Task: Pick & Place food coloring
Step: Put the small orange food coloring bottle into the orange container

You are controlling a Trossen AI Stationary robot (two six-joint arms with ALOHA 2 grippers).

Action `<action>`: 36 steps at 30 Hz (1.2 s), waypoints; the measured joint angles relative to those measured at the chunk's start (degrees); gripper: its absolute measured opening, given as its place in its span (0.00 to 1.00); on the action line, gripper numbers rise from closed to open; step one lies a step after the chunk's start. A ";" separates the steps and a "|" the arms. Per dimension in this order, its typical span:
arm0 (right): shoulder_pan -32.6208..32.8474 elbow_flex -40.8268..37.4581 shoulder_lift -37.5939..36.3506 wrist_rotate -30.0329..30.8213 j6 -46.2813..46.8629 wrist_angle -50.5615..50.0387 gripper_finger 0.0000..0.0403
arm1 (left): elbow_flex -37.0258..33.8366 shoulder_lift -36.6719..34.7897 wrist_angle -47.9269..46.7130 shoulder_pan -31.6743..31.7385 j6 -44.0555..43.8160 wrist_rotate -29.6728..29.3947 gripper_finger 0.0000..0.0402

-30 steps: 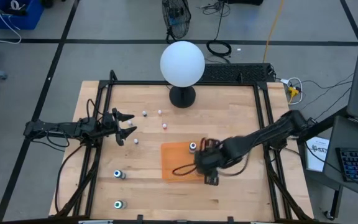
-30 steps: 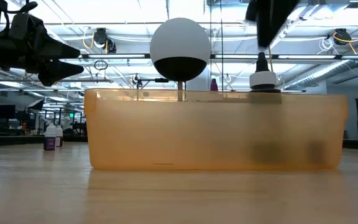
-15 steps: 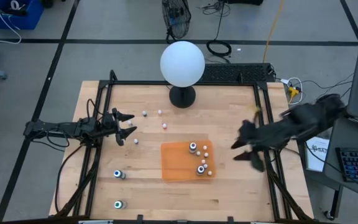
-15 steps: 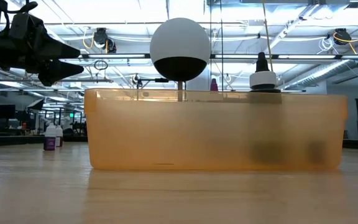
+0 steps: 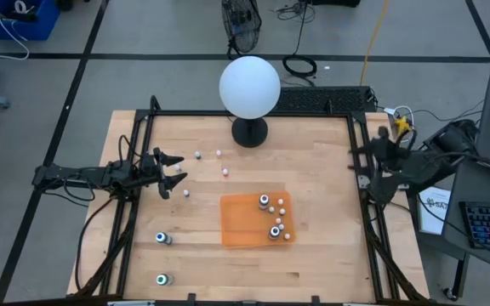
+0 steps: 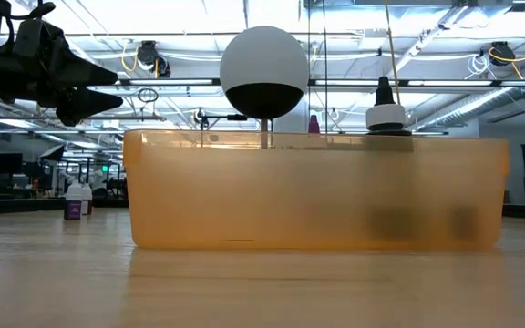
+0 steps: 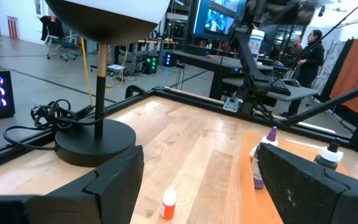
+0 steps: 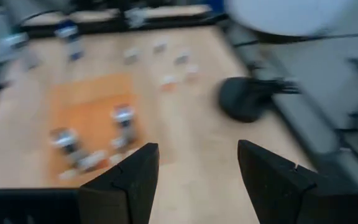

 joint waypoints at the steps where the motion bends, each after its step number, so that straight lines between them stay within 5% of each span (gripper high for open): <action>1: 0.00 -3.48 -2.72 3.14 1.22 0.77 0.52 | 0.00 -0.02 0.00 0.02 0.00 0.00 0.77; 6: 0.00 -19.96 -15.08 11.40 2.34 12.73 0.52 | 0.00 0.00 0.01 0.01 -0.01 0.00 0.77; 17: -0.01 -45.48 -33.83 -6.60 -35.46 67.22 0.52 | 0.00 -0.01 0.00 0.00 0.00 0.00 0.77; 29: -1.95 -46.59 -34.76 -8.30 -38.62 74.75 0.52 | 0.00 -0.02 0.00 0.02 0.00 0.00 0.77; 36: -6.42 -54.95 -29.91 -11.26 -39.96 87.33 0.52 | 0.01 -0.01 0.00 0.01 0.00 0.00 0.77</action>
